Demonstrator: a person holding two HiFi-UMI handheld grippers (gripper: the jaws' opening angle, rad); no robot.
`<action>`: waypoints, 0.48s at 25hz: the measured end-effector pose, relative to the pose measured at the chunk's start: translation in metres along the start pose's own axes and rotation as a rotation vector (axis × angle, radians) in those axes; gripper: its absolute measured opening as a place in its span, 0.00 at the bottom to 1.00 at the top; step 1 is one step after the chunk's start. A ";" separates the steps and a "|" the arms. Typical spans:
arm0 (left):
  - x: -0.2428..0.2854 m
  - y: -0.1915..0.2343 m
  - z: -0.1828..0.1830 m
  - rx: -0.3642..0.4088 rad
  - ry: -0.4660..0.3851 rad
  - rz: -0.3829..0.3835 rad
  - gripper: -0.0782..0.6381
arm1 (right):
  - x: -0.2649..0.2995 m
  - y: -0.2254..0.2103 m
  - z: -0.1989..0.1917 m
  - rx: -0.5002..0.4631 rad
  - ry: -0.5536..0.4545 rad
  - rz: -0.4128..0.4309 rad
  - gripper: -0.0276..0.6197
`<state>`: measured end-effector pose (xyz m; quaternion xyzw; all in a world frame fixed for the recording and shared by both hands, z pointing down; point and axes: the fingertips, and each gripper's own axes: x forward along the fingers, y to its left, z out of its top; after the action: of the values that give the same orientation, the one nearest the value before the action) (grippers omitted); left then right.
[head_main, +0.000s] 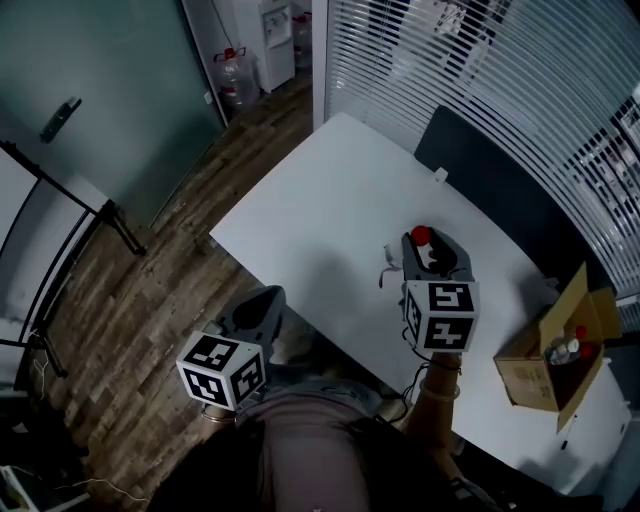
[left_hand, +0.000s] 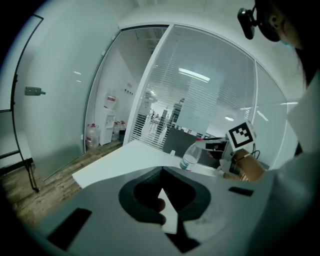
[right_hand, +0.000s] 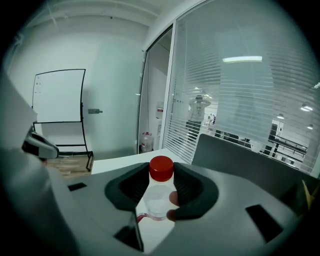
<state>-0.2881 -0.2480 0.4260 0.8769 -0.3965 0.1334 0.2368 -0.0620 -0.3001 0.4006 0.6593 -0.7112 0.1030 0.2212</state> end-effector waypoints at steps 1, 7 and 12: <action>-0.001 0.002 -0.001 -0.001 0.002 0.005 0.12 | 0.003 0.001 -0.001 0.002 0.002 0.003 0.28; -0.005 0.013 -0.003 0.001 0.009 0.030 0.12 | 0.017 0.011 -0.008 0.009 0.016 0.020 0.28; -0.008 0.019 -0.005 -0.001 0.011 0.040 0.12 | 0.024 0.018 -0.013 0.002 0.024 0.028 0.28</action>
<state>-0.3077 -0.2512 0.4322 0.8679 -0.4127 0.1426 0.2369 -0.0777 -0.3141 0.4254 0.6483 -0.7174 0.1146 0.2277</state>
